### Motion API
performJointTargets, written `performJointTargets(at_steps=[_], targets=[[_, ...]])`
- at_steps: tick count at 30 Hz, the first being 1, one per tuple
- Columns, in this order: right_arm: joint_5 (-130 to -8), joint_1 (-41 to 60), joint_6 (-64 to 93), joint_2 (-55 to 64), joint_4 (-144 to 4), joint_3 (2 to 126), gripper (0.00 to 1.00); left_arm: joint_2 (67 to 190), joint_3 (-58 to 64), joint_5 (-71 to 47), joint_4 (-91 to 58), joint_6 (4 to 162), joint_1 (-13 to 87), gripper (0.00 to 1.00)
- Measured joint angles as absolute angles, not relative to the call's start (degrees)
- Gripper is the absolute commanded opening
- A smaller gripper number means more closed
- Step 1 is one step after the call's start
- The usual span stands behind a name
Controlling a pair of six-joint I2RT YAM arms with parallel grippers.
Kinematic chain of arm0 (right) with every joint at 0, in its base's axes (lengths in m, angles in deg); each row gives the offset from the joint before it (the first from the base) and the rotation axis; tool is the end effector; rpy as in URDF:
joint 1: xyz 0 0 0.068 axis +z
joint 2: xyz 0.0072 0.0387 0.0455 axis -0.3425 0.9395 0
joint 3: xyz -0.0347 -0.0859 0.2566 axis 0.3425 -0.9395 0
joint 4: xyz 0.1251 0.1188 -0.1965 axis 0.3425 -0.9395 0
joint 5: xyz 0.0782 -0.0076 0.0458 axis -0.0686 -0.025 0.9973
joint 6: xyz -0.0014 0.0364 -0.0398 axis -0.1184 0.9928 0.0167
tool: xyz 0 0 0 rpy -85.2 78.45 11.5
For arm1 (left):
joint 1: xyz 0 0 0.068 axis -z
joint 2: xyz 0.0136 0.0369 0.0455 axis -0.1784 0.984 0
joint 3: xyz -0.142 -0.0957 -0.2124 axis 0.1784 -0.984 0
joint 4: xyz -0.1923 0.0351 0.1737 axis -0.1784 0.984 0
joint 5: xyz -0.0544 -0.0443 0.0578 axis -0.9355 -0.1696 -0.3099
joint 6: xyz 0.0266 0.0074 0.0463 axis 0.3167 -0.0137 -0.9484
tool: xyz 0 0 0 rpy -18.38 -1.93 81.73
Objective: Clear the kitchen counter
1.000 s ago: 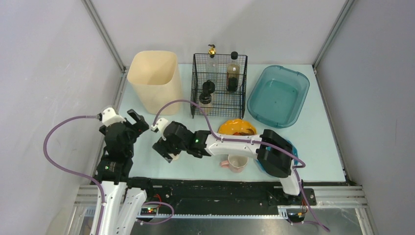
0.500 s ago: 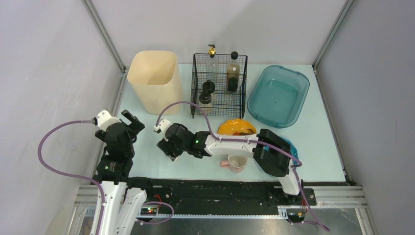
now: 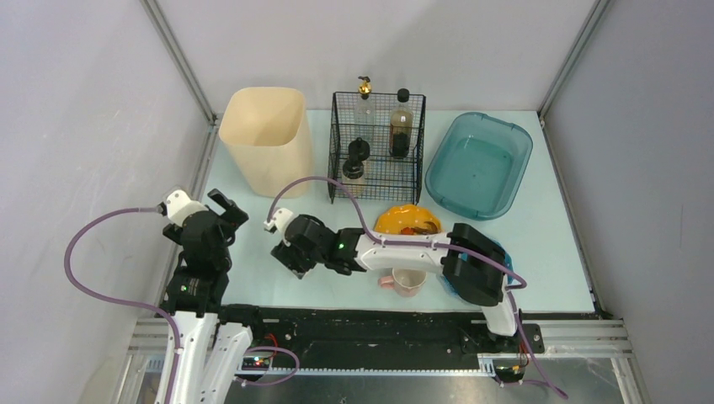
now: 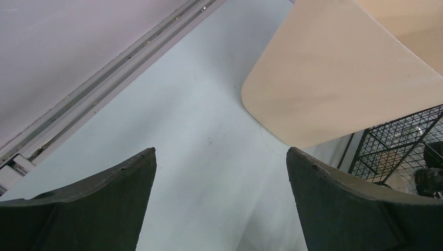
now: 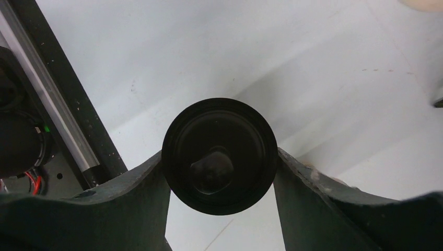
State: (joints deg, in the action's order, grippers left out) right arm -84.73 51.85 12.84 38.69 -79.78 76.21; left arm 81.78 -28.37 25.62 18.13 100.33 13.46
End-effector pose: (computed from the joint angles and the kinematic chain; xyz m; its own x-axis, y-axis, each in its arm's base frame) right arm 0.1489 0.4387 0.2257 -0.2764 -0.5447 -0.7918 -0.8850 0.4655 -0.0113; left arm 0.1127 0.0114 0.3140 -0.1049 -0.4102 -0.9059 -0.5294 0.7942 -0.2983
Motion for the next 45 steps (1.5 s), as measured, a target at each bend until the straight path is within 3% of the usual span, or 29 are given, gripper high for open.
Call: performJointTargets(at_steps=[21, 36, 45], targets=[[-94.06, 49.38, -0.1, 12.38, -81.09, 77.58, 0.3, 82.07, -28.37, 25.59, 18.13, 100.31, 13.39, 0.98], [-96.57, 25.82, 2.46, 11.92, -85.62, 81.19, 0.26, 82.77, -28.37, 25.18, 18.13, 100.31, 13.17, 0.98], [-97.05, 20.18, 5.91, 17.91, -86.06, 84.88, 0.23, 83.18, -28.37, 24.33, 18.17, 100.31, 12.71, 0.98]])
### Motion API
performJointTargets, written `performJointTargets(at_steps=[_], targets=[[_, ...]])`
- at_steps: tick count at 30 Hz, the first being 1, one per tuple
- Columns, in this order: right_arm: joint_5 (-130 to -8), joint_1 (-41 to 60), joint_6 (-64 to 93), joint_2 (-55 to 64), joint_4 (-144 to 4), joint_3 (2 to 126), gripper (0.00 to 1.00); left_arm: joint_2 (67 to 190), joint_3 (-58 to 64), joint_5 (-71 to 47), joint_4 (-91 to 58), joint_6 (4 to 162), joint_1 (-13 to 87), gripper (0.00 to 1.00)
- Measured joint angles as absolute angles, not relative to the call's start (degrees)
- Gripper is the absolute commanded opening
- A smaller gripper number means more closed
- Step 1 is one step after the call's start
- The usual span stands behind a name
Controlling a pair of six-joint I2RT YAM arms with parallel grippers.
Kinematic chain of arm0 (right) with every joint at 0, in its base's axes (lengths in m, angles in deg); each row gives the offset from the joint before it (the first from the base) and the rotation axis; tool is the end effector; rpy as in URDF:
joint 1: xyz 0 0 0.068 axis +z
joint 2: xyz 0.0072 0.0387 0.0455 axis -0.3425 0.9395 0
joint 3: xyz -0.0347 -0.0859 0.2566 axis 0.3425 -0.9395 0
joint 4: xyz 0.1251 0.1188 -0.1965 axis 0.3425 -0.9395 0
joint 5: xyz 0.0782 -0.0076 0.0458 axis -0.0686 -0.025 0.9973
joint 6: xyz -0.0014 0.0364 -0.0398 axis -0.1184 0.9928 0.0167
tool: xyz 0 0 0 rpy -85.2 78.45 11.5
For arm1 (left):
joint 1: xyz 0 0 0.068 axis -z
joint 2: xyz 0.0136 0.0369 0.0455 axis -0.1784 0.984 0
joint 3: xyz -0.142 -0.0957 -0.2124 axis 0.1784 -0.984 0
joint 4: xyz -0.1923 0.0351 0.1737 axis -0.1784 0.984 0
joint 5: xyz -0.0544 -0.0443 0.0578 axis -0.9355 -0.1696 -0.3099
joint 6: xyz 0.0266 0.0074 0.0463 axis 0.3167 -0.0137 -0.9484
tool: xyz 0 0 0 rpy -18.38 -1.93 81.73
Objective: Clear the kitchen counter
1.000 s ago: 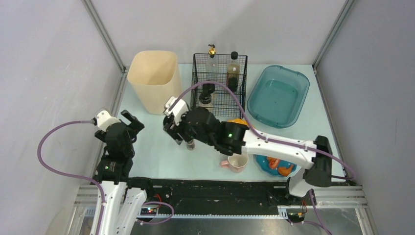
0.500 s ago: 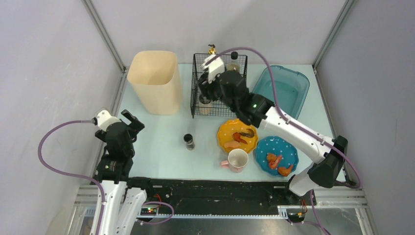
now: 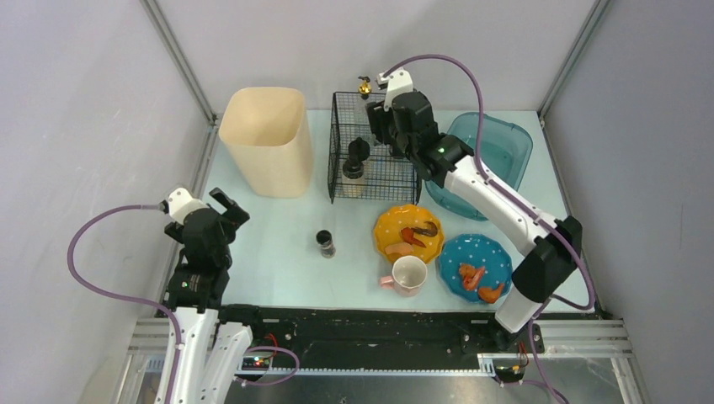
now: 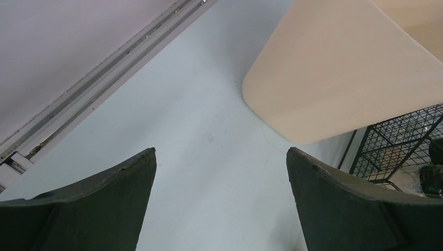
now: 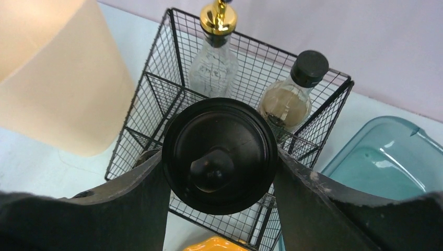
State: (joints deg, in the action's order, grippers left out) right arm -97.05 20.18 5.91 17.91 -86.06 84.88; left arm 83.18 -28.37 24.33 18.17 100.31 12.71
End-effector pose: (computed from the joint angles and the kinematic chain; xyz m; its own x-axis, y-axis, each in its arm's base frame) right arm 0.3032 0.2400 0.4178 -0.1870 -0.1908 -0.9636 -0.3543 0.9280 -0.1150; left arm 0.1177 0.0120 0.3115 -0.1314 -0.4152 -0.9002 -0.5305 0.7965 -0.2899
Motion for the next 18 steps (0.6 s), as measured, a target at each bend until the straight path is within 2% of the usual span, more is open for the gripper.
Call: performJointTargets(at_steps=[18], targets=[[-95.7, 13.71, 13.35, 26.48, -86.54, 84.16, 0.23, 84.45, -28.37, 23.72, 18.17, 100.31, 12.32, 0.98]])
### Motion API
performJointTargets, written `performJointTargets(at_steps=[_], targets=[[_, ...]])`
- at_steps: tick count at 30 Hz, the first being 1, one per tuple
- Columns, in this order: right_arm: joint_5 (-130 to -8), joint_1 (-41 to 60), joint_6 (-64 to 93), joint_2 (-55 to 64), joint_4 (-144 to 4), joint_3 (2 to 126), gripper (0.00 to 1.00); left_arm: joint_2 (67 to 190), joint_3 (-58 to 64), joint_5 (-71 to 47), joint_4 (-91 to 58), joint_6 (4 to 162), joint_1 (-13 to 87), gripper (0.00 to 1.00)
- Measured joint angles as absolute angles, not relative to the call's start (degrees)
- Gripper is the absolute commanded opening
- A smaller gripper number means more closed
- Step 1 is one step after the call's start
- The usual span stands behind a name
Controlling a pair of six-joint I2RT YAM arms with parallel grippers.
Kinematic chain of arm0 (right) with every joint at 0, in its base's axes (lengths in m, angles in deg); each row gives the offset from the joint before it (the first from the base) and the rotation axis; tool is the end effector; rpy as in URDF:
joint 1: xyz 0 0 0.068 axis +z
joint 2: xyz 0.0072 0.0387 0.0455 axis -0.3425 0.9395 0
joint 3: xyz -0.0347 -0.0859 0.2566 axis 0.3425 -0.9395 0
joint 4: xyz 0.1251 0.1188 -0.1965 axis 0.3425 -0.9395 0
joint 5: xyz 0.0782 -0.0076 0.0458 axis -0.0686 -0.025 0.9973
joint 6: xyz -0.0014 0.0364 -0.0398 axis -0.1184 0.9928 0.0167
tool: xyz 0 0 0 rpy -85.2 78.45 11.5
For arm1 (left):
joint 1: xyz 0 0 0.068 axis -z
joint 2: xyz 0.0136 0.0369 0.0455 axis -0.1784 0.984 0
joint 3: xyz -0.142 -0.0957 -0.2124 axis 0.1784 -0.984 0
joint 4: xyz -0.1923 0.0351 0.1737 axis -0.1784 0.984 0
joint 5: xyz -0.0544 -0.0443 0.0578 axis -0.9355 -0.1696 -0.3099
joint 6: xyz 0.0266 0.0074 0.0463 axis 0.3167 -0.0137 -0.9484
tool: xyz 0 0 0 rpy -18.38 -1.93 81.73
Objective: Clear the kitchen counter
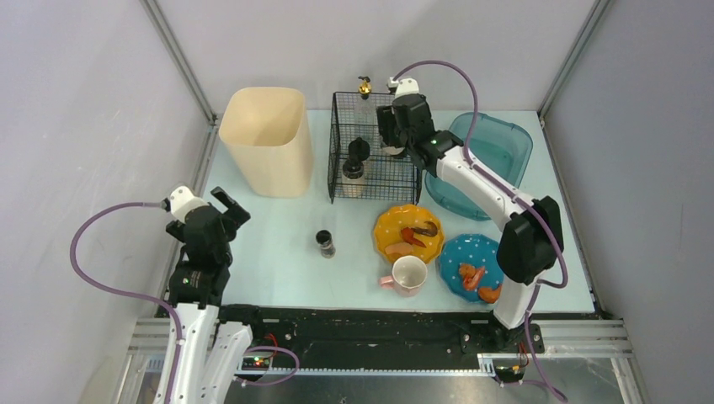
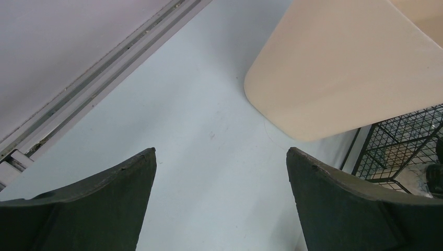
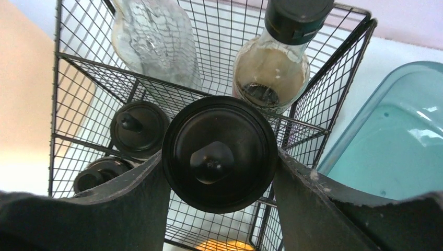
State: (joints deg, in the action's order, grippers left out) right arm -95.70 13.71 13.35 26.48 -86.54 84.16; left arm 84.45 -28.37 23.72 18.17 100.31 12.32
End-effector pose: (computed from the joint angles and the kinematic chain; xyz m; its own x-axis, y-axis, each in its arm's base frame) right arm 0.3620 0.2277 0.3545 -0.3741 -0.1327 -0.9178 -0.2424 0.9693 -0.0413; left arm 0.1221 0.0123 0.3092 -0.1527 -0.4176 -0.8957 -0.5345 0.7973 -0.2806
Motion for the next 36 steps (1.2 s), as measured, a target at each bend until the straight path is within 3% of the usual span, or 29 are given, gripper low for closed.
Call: performJointTargets(at_steps=[11, 23, 25, 30, 36], targets=[[-95.37, 12.46, 15.73, 30.65, -85.95, 82.04, 0.24, 85.41, -28.37, 22.8, 18.28, 100.31, 11.82, 0.98], [-95.59, 12.46, 18.88, 35.72, -83.94, 81.69, 0.32, 85.41, -28.37, 22.75, 18.48, 100.31, 11.58, 0.98], [-95.57, 12.46, 19.6, 35.9, -83.87, 81.69, 0.37, 85.41, -28.37, 22.75, 18.5, 100.31, 11.58, 0.98], [-95.94, 12.4, 21.5, 36.31, -83.78, 81.74, 0.6, 85.41, -28.37, 22.75, 18.5, 100.31, 11.58, 0.98], [-96.0, 12.4, 23.33, 36.57, -84.2, 82.06, 0.66, 85.41, -28.37, 22.69, 18.5, 100.31, 11.58, 0.98]])
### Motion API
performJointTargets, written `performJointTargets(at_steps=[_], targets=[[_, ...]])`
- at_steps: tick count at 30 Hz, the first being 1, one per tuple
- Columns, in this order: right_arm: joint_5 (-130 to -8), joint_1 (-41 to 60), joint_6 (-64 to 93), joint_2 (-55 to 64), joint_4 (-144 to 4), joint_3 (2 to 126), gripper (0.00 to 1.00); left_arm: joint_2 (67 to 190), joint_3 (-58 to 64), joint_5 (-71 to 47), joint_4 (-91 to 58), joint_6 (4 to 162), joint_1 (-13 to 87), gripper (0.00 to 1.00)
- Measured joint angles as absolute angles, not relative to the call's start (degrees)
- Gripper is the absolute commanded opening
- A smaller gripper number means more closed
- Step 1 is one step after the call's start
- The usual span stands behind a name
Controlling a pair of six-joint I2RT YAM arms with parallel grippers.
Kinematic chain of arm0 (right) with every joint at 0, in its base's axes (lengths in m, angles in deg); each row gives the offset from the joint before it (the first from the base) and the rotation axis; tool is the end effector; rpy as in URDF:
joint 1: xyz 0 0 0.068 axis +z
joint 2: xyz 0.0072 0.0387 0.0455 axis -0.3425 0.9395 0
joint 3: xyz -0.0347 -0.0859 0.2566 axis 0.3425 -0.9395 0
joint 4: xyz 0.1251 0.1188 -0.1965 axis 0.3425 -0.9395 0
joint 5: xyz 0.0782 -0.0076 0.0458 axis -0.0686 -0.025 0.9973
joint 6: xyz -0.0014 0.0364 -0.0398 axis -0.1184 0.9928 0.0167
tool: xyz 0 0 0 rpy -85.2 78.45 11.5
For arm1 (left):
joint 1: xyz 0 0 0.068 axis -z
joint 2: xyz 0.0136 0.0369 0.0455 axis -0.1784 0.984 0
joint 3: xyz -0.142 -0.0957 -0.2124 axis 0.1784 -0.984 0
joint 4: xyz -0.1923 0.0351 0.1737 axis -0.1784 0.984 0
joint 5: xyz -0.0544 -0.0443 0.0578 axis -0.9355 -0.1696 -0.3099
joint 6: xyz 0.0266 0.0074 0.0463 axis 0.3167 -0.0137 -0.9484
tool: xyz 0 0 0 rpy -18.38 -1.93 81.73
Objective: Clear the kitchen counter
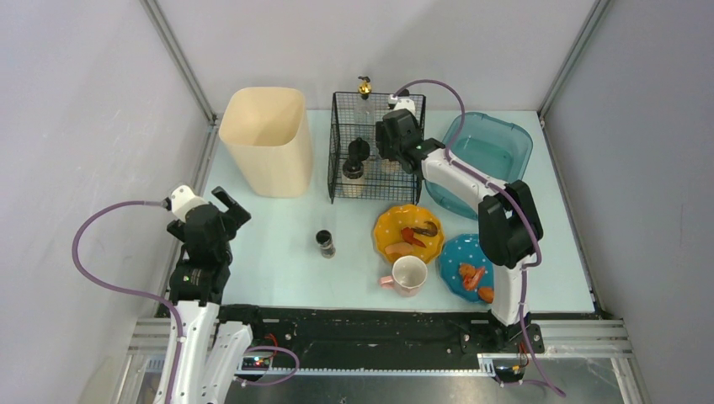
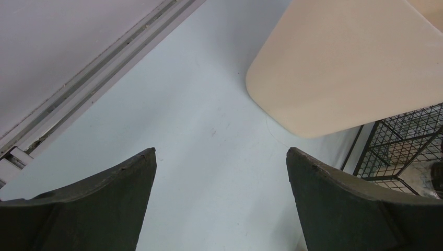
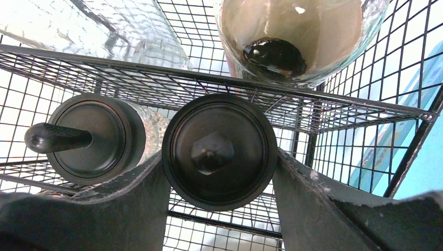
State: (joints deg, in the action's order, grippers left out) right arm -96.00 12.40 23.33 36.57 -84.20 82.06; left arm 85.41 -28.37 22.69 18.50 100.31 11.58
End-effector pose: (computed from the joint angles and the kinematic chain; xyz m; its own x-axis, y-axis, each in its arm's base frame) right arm 0.3970 0.2382 0.2706 -0.5359 -0.0342 -0.8436 -0.1352 0.9898 0.0458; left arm 0.1252 0.0132 0.3068 -0.1745 -0.4228 -0.8893 -0.5379 0.7974 -0.2736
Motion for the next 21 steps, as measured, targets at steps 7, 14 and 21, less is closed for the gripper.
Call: performJointTargets(at_steps=[7, 14, 21], targets=[[-96.16, 12.33, 23.81, 36.57, -84.24, 82.06, 0.77, 85.41, -28.37, 22.58, 18.5, 100.31, 11.58, 0.98], [-96.68, 12.29, 23.44, 36.55, -84.53, 82.2, 0.82, 85.41, -28.37, 22.51, 18.5, 100.31, 11.58, 0.98], [-97.49, 12.97, 22.31, 34.08, -85.58, 82.02, 0.84, 85.43, -28.37, 22.34, 18.5, 100.31, 11.58, 0.98]])
